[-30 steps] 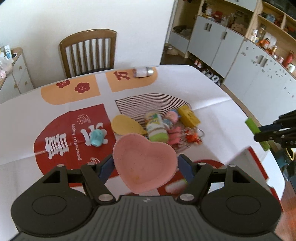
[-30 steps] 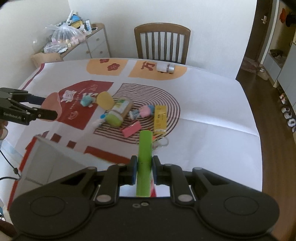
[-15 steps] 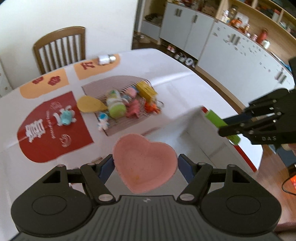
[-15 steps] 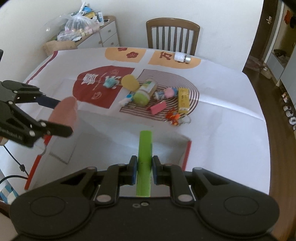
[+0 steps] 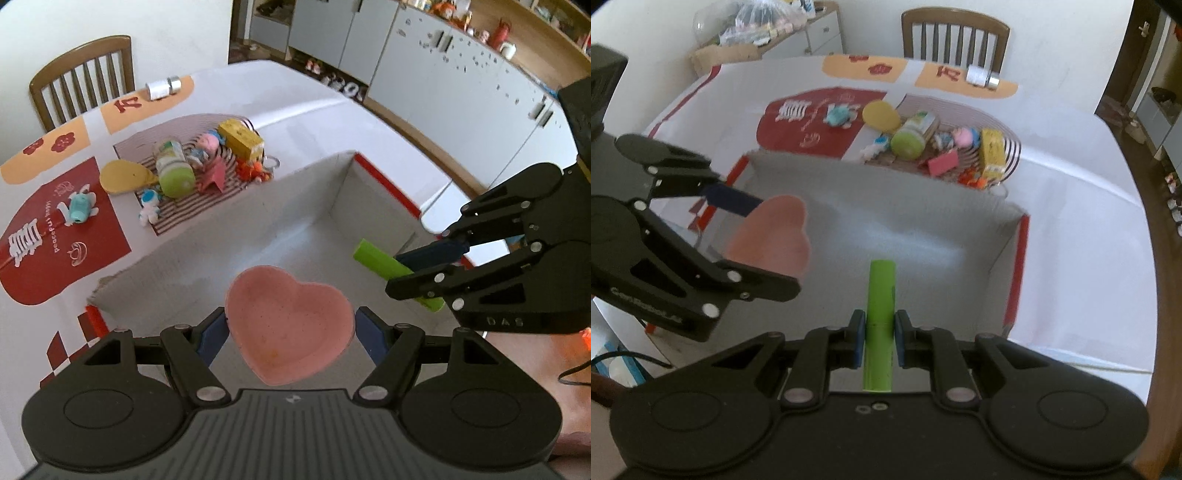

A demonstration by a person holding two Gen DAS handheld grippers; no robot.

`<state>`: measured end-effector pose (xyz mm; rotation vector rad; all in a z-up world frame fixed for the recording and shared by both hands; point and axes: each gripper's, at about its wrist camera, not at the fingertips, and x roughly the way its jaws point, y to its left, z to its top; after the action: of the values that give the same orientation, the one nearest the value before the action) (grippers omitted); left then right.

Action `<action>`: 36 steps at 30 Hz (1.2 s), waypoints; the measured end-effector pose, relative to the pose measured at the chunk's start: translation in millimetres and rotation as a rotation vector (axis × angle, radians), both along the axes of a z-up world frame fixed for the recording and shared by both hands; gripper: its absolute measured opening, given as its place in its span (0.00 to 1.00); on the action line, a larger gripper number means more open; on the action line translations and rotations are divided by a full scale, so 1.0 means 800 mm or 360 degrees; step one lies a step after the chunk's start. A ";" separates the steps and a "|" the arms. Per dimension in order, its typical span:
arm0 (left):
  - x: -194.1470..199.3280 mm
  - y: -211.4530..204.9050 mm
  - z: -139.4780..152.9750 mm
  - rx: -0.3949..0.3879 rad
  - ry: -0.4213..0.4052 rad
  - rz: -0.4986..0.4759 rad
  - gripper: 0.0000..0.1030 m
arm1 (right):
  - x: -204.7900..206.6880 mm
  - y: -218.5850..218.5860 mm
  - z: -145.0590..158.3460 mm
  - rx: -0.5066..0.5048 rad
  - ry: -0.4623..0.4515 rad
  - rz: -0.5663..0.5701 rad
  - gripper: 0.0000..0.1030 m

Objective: Organize rigid objects
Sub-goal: 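Carry both items into the white box and open both tools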

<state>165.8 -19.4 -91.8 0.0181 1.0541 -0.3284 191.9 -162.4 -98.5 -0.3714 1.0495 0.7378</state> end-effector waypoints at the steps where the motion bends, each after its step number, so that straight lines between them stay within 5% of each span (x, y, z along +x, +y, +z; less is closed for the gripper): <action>1: 0.001 -0.002 -0.005 0.0011 0.0014 -0.0007 0.72 | -0.001 0.001 -0.004 -0.0011 0.0008 0.0001 0.15; 22: 0.039 -0.026 -0.090 0.0205 0.0297 -0.0032 0.72 | -0.002 0.025 -0.076 -0.0226 0.0145 0.0044 0.14; 36: 0.048 -0.024 -0.109 0.0170 0.0404 0.0003 0.73 | 0.001 0.035 -0.097 -0.0320 0.0180 0.0048 0.22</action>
<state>204.1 -38.7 -178.7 0.0727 1.3226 -0.2771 193.1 -134.4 -176.2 -0.5235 1.2318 0.6878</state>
